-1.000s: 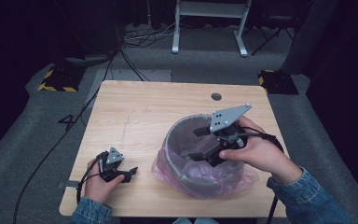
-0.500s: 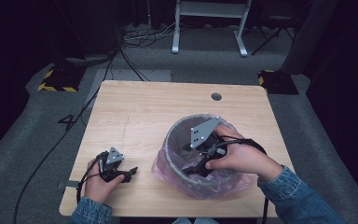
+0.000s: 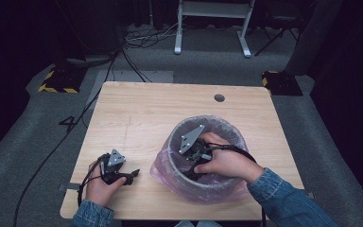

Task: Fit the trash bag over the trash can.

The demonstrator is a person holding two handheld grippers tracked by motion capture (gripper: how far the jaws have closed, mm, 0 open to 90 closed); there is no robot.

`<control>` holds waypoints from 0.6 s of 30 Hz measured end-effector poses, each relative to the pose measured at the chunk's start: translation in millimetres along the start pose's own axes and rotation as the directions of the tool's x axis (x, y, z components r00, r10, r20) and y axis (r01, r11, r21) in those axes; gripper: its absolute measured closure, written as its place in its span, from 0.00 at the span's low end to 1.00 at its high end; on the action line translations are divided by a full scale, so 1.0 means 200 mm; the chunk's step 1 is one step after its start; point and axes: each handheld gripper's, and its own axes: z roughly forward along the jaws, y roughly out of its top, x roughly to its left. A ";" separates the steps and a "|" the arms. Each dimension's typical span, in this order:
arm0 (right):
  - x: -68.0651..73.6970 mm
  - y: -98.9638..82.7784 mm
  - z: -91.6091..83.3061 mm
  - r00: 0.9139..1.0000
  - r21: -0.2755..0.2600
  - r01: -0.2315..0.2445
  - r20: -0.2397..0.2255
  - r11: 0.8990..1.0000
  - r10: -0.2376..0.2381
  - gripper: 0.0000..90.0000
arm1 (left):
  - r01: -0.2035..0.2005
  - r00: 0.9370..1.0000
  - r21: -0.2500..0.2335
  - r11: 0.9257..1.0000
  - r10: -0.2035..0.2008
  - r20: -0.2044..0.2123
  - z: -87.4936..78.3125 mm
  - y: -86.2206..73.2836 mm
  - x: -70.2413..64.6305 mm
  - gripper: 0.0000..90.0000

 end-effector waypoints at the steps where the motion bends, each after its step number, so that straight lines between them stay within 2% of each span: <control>1: 0.00 0.00 0.02 1.000 0.013 -0.014 0.018 1.000 0.014 0.25 | 0.000 1.000 0.000 1.000 0.000 0.000 0.00 0.00 0.00 0.22; 5: 0.00 -0.01 0.07 0.999 0.048 -0.044 0.035 0.998 0.042 0.24 | 0.000 1.000 0.000 1.000 0.000 0.000 0.00 0.00 0.00 0.22; 8: -0.01 -0.01 0.07 0.998 0.045 -0.048 0.039 0.998 0.046 0.25 | 0.000 1.000 0.000 1.000 0.000 0.000 0.00 0.00 0.00 0.22; 13: -0.01 0.01 -0.05 0.998 -0.034 -0.050 0.041 0.998 0.052 0.25 | 0.000 1.000 0.000 1.000 0.000 0.000 0.00 0.00 0.00 0.22; 18: -0.01 0.03 -0.23 0.996 -0.143 -0.048 0.066 0.989 0.058 0.25 | 0.000 1.000 0.000 1.000 0.000 0.000 0.00 0.00 0.00 0.22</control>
